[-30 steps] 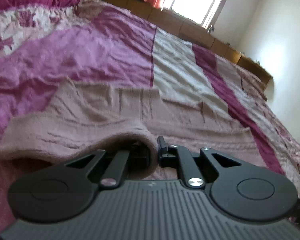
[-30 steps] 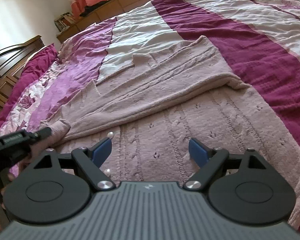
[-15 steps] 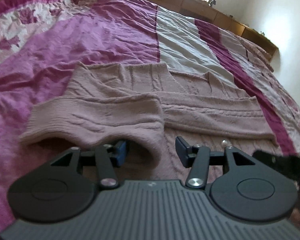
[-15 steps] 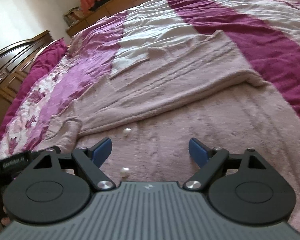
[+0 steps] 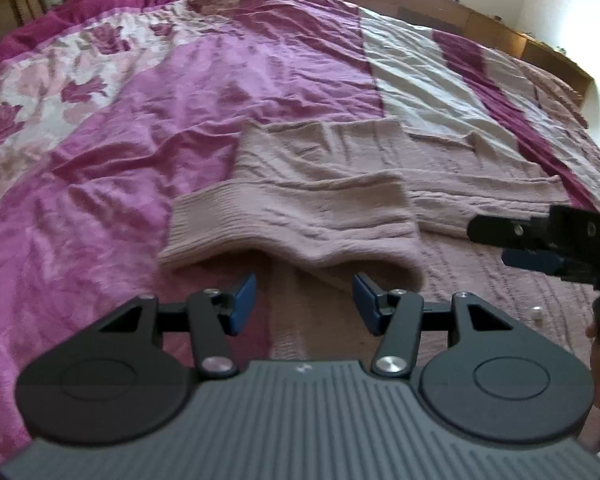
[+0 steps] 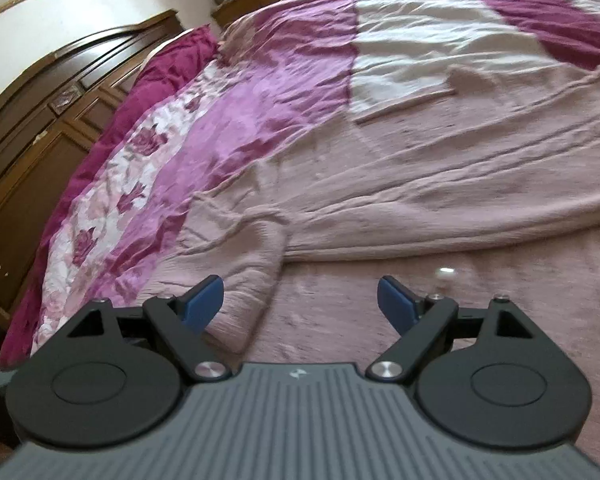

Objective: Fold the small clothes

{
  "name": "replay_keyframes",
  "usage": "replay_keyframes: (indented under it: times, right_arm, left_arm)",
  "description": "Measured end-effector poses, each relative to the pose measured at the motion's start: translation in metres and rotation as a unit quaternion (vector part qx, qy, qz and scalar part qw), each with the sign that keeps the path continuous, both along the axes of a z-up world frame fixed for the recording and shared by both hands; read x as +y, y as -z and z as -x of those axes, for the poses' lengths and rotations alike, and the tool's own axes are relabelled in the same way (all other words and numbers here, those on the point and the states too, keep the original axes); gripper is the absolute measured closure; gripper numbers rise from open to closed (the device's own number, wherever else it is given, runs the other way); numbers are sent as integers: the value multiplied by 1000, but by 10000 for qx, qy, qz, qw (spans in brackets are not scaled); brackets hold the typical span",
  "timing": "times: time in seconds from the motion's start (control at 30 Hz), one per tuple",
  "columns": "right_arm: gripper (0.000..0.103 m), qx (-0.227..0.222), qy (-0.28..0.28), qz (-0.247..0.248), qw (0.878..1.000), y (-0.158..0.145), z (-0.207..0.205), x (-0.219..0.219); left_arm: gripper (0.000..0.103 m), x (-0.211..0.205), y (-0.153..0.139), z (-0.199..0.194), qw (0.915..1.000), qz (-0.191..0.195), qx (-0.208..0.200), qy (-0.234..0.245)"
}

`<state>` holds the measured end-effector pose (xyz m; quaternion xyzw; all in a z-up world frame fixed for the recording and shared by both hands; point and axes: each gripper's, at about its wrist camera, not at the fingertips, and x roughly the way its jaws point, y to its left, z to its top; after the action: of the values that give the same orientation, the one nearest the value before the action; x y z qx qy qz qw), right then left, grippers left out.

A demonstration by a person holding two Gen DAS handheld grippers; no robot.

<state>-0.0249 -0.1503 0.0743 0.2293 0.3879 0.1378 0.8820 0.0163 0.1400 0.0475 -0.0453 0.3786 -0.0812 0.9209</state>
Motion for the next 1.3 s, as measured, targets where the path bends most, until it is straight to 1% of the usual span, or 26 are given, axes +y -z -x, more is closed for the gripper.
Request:
replay_keyframes:
  times: [0.13,0.2,0.27,0.33,0.37,0.47,0.5,0.53,0.57,0.6,0.63,0.77,0.87,0.93,1.03,1.13,1.23,1.3]
  right_arm:
    - [15,171,-323,-213,9991,5,-23,19]
    - [16,244,-415,-165,9987,8,-34,28]
    - [19,284,-500,-57,9983,10,-42,36]
    - [26,369,-550,42,9978,12,-50,43]
    - [27,450,-582,75,9973,14,-54,46]
    - [40,664,-625,132,9957,22,-64,52]
    - [52,682,-633,151,9955,23,-65,54]
    - [70,697,-673,151,9952,23,-67,55]
    - [78,720,-717,135,9947,22,-69,56]
    - [88,720,-702,159,9948,21,-71,56]
    - [91,702,-705,182,9949,18,-73,56]
    - [93,470,-679,114,9965,-5,-82,52]
    - [94,192,-711,-120,9972,-32,-91,47]
    - [94,-3,-730,-145,9972,-48,-96,47]
    - [94,-342,-805,17,9962,-73,-100,49]
    - [94,-645,-836,261,9941,-92,-101,48]
    - [94,-917,-725,451,9921,-101,-99,38]
    - [94,-963,-567,574,9921,-99,-96,26]
  left_arm:
    - [48,9,4,0,9999,-76,-1,-140]
    - [48,13,6,-2,9997,-101,-27,-219]
    - [48,15,9,-6,9996,-91,-11,-258]
    - [48,15,12,-9,9996,-112,-4,-276]
    - [48,15,13,-11,9995,-140,-6,-280]
    - [48,13,17,-15,9993,-165,14,-337]
    - [48,13,18,-15,9993,-148,13,-349]
    - [48,13,18,-16,9993,-130,13,-363]
    - [48,13,18,-15,9993,-108,-7,-359]
    - [48,13,18,-15,9994,-82,-42,-344]
    - [48,13,17,-15,9995,-40,-103,-308]
    - [48,9,14,-17,9994,65,-290,-168]
    - [48,7,15,-21,9989,164,-378,-210]
    - [48,4,16,-24,9986,173,-436,-239]
    - [48,-2,21,-33,9980,-32,-522,-354]
    - [48,-5,28,-44,9969,-309,-442,-577]
    - [46,-3,33,-48,9960,-435,-387,-681]
    - [45,-4,35,-48,9959,-489,-394,-657]
